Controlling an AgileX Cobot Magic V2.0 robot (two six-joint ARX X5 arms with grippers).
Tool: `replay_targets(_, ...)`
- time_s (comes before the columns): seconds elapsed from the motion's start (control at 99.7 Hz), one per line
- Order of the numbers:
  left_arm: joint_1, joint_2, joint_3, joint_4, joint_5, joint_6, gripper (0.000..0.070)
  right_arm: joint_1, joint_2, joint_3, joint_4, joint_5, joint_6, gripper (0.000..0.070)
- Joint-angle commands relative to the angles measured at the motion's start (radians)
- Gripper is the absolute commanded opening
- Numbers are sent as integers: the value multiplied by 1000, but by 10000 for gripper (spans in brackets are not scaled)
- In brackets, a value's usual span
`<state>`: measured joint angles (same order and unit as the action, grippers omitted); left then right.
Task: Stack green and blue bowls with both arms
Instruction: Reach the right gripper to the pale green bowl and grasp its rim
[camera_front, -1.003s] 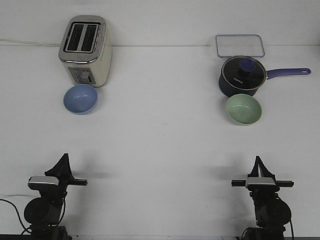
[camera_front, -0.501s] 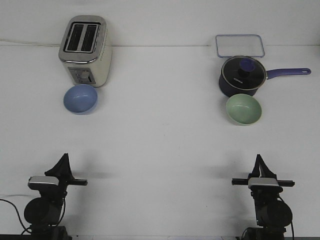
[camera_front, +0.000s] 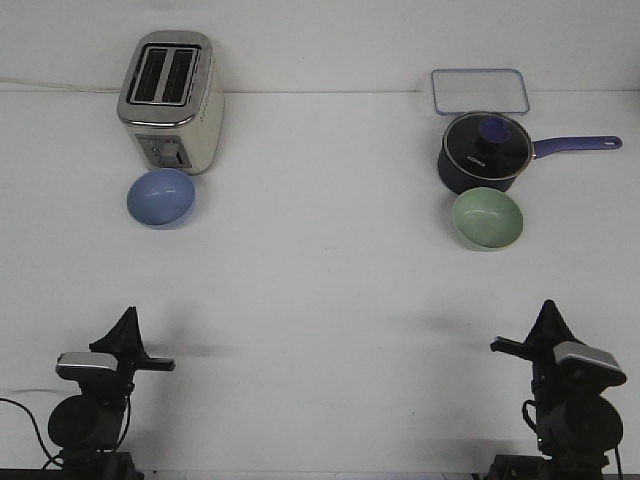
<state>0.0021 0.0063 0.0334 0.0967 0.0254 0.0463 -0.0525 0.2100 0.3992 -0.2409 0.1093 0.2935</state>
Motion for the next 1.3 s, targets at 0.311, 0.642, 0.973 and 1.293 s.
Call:
replay_targets(0.311, -1, -2, -19, 9, 0, 10, 14, -2, 704, 579, -316, -63, -103, 519)
replay_targets(0.642, 0, -2, -19, 9, 0, 10, 14, -64, 1229, 870, -369, -92, -137, 566)
replay_targets(0.973, -1, -2, -19, 9, 0, 10, 14, -157, 1571, 1025, -383, -148, -137, 566)
replay_targets(1.293, 0, -2, -19, 9, 0, 10, 14, -179, 1707, 1030, -302, -253, -138, 565)
